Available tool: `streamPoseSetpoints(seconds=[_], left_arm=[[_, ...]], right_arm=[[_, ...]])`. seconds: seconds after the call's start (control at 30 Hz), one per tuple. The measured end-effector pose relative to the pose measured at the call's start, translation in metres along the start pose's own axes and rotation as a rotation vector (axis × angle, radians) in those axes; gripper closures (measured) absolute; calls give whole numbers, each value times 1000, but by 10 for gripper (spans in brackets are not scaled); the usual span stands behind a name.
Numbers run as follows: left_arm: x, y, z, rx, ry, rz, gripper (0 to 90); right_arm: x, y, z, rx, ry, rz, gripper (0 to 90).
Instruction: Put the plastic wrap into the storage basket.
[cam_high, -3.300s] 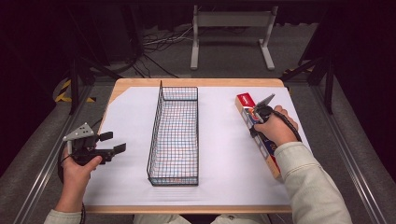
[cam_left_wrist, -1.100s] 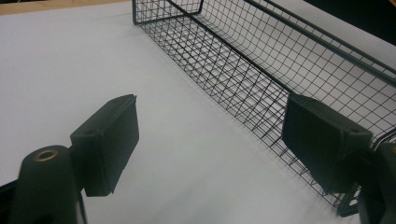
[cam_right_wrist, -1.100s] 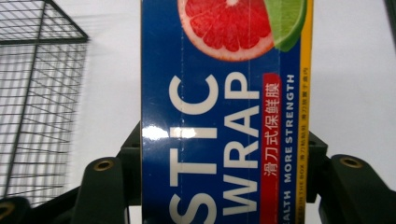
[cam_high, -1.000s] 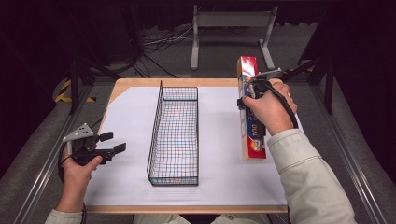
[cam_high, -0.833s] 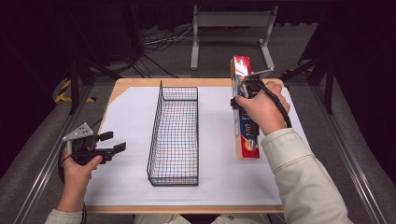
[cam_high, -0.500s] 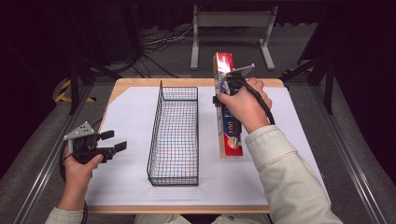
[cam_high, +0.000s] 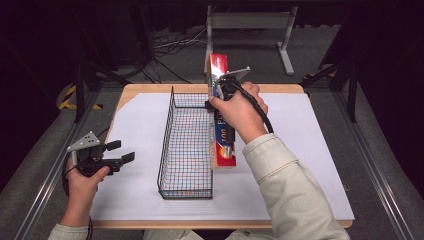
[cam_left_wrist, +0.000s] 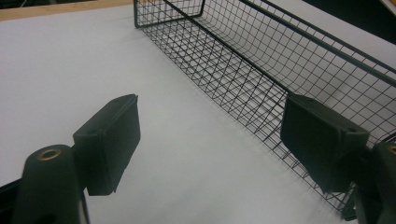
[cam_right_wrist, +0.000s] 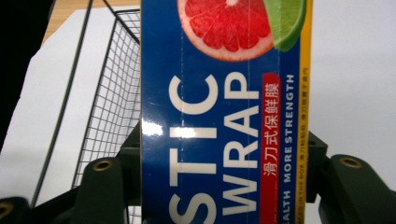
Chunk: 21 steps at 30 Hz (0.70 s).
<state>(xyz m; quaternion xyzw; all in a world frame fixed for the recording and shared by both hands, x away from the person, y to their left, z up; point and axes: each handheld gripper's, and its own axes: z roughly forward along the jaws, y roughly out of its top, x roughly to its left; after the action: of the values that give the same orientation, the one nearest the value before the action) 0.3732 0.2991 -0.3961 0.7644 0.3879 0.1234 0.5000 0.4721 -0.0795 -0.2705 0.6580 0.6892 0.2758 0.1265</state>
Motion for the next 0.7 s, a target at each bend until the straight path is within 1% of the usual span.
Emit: streamPoseSetpoints(seconds=[0.27, 0.33, 0.37, 0.43, 0.53, 0.6, 0.63, 0.7], left_arm=[[0, 1, 1, -1, 3, 14, 212], [0, 0, 2, 1, 3, 8, 220], [0, 0, 2, 1, 3, 8, 220], [0, 0, 1, 0, 1, 1, 219], [0, 0, 1, 0, 1, 2, 218], [0, 0, 2, 4, 11, 10, 220], [-1, 0, 3, 7, 8, 7, 221], [-1, 0, 4, 9, 7, 13, 221]], right_arm=[[25, 0, 8, 1, 21, -3, 405], [27, -1, 10, 1, 20, -5, 405], [32, -2, 14, 3, 17, -3, 405], [34, -2, 16, 5, 16, 0, 405], [38, -4, 19, 8, 24, 9, 405], [41, -5, 23, 15, 25, 13, 404], [43, -6, 25, 20, 19, 10, 404], [44, -7, 27, 23, 16, 6, 404]])
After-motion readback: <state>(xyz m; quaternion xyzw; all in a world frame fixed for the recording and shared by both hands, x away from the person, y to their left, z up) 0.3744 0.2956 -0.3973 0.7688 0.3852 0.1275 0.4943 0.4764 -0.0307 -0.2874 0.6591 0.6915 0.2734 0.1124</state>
